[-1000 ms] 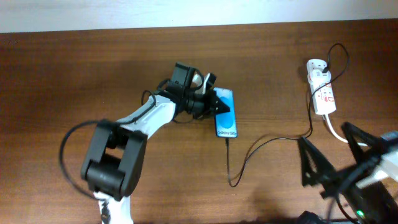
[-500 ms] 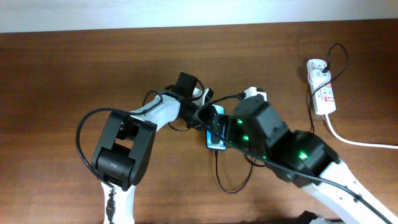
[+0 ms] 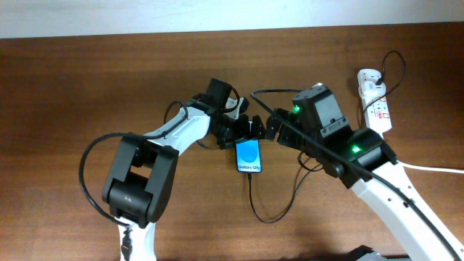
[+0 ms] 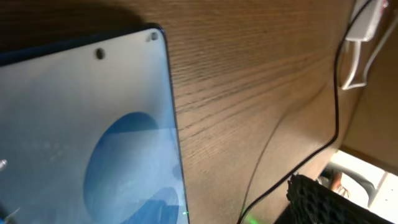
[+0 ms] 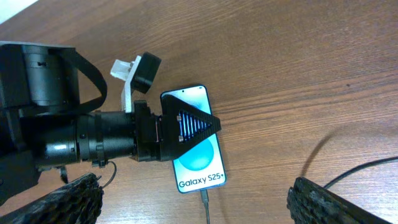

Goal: Plug charger to phone and switch on socket

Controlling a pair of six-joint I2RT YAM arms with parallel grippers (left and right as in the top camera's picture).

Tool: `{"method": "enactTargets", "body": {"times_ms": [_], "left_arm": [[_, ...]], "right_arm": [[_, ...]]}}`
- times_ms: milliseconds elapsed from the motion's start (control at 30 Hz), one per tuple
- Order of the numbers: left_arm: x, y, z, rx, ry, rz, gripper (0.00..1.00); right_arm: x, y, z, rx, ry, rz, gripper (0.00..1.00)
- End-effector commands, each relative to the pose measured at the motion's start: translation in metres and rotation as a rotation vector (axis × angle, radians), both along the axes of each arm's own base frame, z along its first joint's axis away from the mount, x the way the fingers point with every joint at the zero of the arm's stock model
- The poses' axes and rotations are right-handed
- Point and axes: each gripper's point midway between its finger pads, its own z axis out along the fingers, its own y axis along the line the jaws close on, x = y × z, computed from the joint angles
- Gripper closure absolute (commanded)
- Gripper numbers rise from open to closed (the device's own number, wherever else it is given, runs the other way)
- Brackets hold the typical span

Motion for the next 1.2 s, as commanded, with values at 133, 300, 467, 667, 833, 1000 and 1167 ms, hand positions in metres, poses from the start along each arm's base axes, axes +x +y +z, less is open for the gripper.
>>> {"method": "enactTargets", "body": {"times_ms": [133,300,467,667,833,1000,1167], "left_arm": [[-0.018,0.028,-0.067,0.305,-0.006,-0.035,0.01],[-0.013,0.04,-0.07,0.407,0.029,0.081,0.01],[-0.016,0.054,-0.074,0.48,0.084,0.185,0.01],[-0.016,0.054,-0.074,0.481,0.096,0.203,0.01],[0.015,0.096,-0.043,0.608,0.062,0.293,0.01],[0.09,0.154,0.125,0.6,-0.365,0.517,0.01],[0.051,0.238,0.299,0.673,-0.751,0.857,0.01]], "right_arm": [[0.011,0.0,0.005,0.01,-0.042,-0.022,0.01],[0.01,0.0,0.004,0.008,-0.038,-0.022,0.01],[0.01,0.0,0.004,0.007,-0.038,-0.023,0.01],[0.009,-0.001,0.003,0.003,-0.031,-0.022,0.01],[0.011,-0.004,0.003,-0.012,-0.039,-0.034,0.01],[0.009,-0.045,-0.008,-0.088,0.017,-0.145,0.95],[0.002,-0.182,-0.008,0.06,0.18,-0.459,0.96]]}}
